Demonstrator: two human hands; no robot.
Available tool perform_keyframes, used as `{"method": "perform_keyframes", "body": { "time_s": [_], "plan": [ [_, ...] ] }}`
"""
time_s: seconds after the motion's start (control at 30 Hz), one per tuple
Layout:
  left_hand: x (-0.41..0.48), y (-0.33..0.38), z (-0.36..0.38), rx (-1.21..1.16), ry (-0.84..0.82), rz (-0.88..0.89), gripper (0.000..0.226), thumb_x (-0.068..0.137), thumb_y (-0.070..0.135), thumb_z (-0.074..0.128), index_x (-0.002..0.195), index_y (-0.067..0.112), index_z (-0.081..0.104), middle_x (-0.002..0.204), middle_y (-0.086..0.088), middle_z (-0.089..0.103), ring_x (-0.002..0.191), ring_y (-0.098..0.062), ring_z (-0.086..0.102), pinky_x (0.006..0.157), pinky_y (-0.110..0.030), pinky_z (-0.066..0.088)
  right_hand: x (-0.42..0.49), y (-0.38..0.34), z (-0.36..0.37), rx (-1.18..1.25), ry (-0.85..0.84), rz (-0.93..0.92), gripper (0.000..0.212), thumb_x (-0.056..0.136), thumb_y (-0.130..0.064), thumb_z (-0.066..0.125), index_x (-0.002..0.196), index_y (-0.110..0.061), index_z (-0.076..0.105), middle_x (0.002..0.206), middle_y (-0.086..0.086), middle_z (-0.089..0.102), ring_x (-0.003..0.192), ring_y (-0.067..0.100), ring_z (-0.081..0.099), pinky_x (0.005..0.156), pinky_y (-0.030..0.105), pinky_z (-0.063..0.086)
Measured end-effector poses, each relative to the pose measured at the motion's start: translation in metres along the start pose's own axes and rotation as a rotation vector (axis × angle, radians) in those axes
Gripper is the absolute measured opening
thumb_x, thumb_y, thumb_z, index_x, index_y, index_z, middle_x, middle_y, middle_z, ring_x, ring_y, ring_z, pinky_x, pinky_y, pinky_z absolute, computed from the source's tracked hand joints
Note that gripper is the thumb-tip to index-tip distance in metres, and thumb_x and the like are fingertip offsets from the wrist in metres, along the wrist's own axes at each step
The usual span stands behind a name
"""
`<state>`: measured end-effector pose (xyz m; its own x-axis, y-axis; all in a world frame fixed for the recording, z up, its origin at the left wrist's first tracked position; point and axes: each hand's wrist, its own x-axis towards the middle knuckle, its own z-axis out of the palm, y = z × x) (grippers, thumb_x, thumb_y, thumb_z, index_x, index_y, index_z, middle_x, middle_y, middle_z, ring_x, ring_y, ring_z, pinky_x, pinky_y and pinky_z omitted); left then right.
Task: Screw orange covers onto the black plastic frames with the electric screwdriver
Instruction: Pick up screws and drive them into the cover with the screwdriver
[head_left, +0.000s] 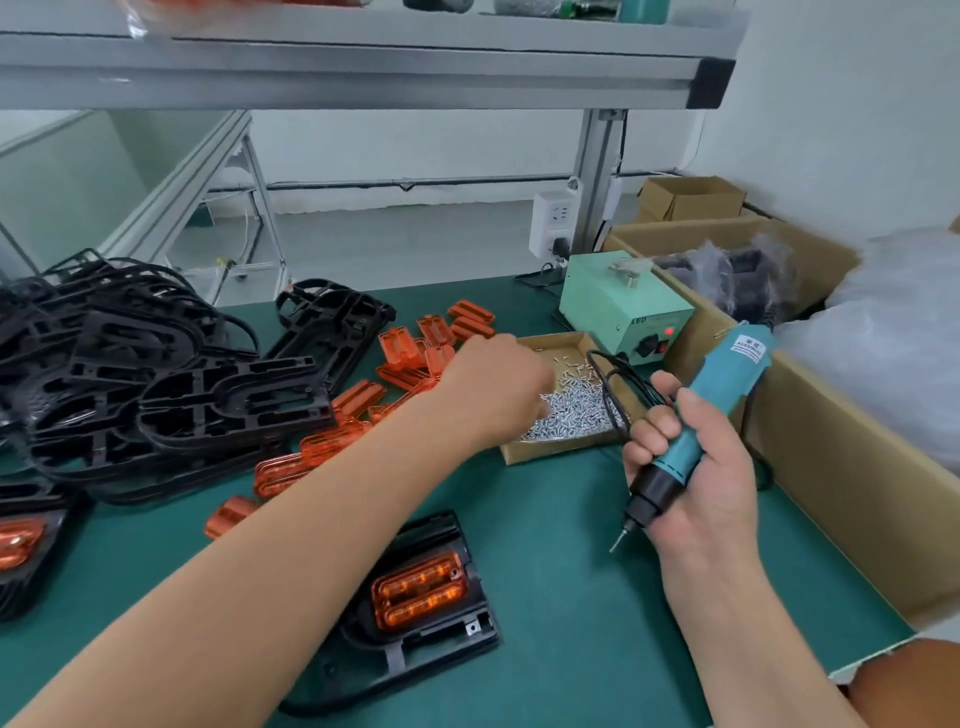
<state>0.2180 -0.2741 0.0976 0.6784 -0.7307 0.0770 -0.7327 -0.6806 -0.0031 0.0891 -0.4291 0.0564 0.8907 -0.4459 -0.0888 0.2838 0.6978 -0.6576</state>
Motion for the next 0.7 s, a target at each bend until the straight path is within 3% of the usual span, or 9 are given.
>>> {"method": "perform_keyframes", "body": {
  "time_s": [0.1, 0.23, 0.5, 0.7],
  "plan": [
    [0.02, 0.006, 0.014, 0.012, -0.101, 0.048, 0.017, 0.093, 0.034, 0.07, 0.087, 0.031, 0.054, 0.087, 0.008, 0.056, 0.085, -0.021, 0.05, 0.077, -0.037, 0.047, 0.001, -0.001, -0.003, -0.012, -0.013, 0.001, 0.019, 0.102, -0.02, 0.056, 0.117, -0.012, 0.065, 0.068, -0.006, 0.044, 0.056, 0.007, 0.044, 0.05, 0.018, 0.042],
    [0.023, 0.0, 0.02, -0.158, -0.085, 0.005, 0.003, 0.091, 0.027, 0.077, 0.091, 0.027, 0.074, 0.089, 0.009, 0.065, 0.086, -0.017, 0.056, 0.062, -0.029, 0.039, 0.001, -0.001, -0.004, -0.023, -0.032, 0.007, 0.018, 0.103, -0.02, 0.054, 0.117, -0.013, 0.064, 0.069, -0.006, 0.044, 0.056, 0.007, 0.043, 0.051, 0.018, 0.043],
    [0.008, -0.009, 0.03, -0.292, 0.032, -0.049, 0.008, 0.096, 0.028, 0.07, 0.101, 0.028, 0.076, 0.099, 0.007, 0.074, 0.092, -0.015, 0.059, 0.071, -0.031, 0.042, 0.001, -0.001, -0.002, -0.024, -0.036, 0.002, 0.018, 0.105, -0.018, 0.05, 0.117, -0.014, 0.063, 0.069, -0.007, 0.044, 0.056, 0.006, 0.043, 0.051, 0.018, 0.042],
    [0.005, -0.008, 0.034, -0.353, 0.092, -0.069, 0.014, 0.099, 0.037, 0.068, 0.097, 0.025, 0.072, 0.092, 0.005, 0.074, 0.091, -0.018, 0.064, 0.074, -0.035, 0.049, 0.001, 0.0, -0.002, -0.032, -0.037, -0.01, 0.018, 0.105, -0.017, 0.05, 0.116, -0.014, 0.063, 0.069, -0.006, 0.044, 0.056, 0.006, 0.043, 0.051, 0.018, 0.043]
  ]
}}
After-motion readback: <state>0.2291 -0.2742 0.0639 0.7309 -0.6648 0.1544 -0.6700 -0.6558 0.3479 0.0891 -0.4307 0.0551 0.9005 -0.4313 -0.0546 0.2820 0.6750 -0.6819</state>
